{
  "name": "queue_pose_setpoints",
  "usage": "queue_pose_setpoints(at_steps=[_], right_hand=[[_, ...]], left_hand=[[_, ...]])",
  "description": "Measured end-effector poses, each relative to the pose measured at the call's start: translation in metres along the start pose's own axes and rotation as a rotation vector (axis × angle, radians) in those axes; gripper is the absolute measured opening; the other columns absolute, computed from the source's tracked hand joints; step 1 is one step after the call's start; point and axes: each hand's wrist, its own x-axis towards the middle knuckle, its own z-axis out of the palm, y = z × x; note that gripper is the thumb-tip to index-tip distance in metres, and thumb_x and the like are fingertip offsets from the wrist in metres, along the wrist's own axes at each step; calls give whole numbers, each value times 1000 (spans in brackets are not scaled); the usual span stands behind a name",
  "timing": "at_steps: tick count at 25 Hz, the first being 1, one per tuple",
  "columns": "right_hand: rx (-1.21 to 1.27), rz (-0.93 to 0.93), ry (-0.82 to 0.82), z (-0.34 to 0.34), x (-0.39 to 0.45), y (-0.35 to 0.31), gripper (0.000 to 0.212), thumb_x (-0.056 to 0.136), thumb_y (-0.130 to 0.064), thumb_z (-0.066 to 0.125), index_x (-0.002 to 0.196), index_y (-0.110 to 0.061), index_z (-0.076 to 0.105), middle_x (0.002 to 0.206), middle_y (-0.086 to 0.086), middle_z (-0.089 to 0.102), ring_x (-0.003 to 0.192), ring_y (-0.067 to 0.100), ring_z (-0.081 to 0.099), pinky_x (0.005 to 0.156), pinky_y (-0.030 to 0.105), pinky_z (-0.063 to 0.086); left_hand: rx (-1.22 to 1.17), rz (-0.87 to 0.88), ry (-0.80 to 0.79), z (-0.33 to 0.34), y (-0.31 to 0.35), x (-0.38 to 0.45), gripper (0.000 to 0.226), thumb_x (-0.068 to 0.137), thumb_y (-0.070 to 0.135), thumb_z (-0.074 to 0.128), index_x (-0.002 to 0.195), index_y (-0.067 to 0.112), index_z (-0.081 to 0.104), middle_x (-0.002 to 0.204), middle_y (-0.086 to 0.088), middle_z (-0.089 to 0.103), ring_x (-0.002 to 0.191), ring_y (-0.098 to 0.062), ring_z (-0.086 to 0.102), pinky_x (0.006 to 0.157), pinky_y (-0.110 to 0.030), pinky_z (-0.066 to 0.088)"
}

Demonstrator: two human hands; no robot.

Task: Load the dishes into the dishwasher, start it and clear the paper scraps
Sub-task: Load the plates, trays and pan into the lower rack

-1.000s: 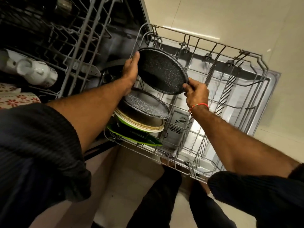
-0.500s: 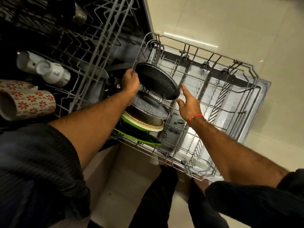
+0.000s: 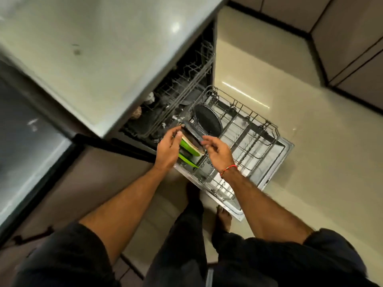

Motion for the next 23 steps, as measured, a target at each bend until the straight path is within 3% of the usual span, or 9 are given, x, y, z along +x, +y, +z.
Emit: queue_pose_setpoints(at_steps=[2, 6, 10, 14, 18, 23], right_hand=[[-5, -61, -58, 17, -35, -42, 32, 97, 3, 51, 121, -11, 65, 103, 2, 72, 94, 8, 65, 85, 16, 51], [-20, -169, -226, 63, -80, -102, 29, 96, 2, 50, 117, -11, 66, 97, 2, 74, 95, 12, 69, 91, 29, 55], [-52, -219, -431, 139, -119, -150, 29, 96, 0, 51, 114, -18, 65, 98, 9, 75, 78, 13, 67, 70, 26, 55], [-123, -281, -584, 231, -152, -180, 28, 96, -6, 54, 114, -24, 66, 98, 3, 76, 79, 17, 69, 70, 39, 55], [-154, -299, -770, 342, -201, -200, 25, 98, -8, 53, 116, -20, 64, 103, 6, 75, 76, 15, 69, 68, 27, 55], [-155, -263, -954, 469, -266, -201, 26, 100, -7, 51, 117, -21, 63, 103, 8, 73, 76, 16, 68, 69, 33, 54]], left_hand=[[-107, 24, 68, -35, 24, -46, 35, 102, 40, 53, 131, 21, 61, 122, 3, 69, 108, -16, 68, 99, -43, 53], [-286, 63, 225, -101, 52, -110, 26, 105, 28, 50, 129, 21, 59, 121, 4, 70, 92, -17, 71, 73, -31, 54], [-364, 69, 435, -187, 38, -160, 27, 107, 29, 47, 129, 21, 60, 117, 5, 70, 86, -15, 72, 58, -19, 52], [-448, 47, 591, -268, -1, -207, 28, 108, 29, 41, 125, 20, 62, 115, 2, 71, 80, -14, 71, 57, -22, 53], [-481, 11, 784, -357, -53, -268, 35, 109, 33, 32, 126, 22, 60, 118, 1, 70, 83, -17, 73, 59, -30, 54], [-507, -74, 971, -447, -113, -348, 41, 108, 43, 30, 131, 24, 58, 123, 5, 68, 90, -21, 73, 69, -37, 58]])
